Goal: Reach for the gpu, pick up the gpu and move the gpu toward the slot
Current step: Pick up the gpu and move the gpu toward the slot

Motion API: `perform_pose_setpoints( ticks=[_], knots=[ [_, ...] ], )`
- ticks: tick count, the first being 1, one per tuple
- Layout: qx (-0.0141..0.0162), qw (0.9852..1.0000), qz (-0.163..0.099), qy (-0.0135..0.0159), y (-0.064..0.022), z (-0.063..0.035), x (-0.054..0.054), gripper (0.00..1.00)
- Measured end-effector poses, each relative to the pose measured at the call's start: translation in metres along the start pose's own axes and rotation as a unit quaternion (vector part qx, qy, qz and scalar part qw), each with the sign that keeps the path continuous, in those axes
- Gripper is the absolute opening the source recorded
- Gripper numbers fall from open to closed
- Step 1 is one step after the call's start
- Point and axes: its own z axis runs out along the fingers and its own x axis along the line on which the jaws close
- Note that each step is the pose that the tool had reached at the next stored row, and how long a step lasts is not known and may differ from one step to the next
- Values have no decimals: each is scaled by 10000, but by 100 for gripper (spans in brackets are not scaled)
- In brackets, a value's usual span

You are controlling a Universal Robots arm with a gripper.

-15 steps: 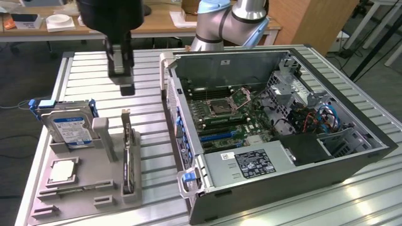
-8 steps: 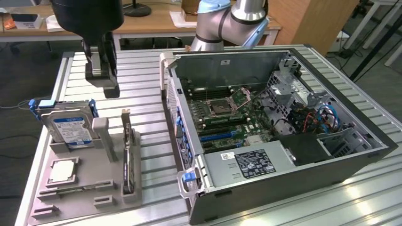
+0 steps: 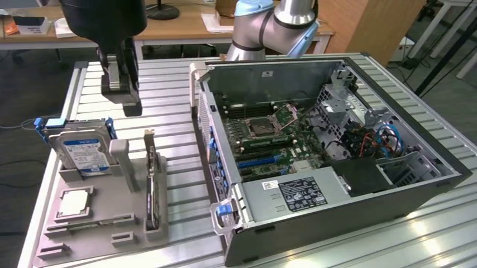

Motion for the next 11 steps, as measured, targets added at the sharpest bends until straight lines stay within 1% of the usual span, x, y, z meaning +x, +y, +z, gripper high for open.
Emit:
perform_pose_setpoints(
  ticks=[6,11],
  knots=[
    [1,10000,-1,-1,-1,10,9,11],
    [0,10000,0,0,-1,71,45,11]
  ],
)
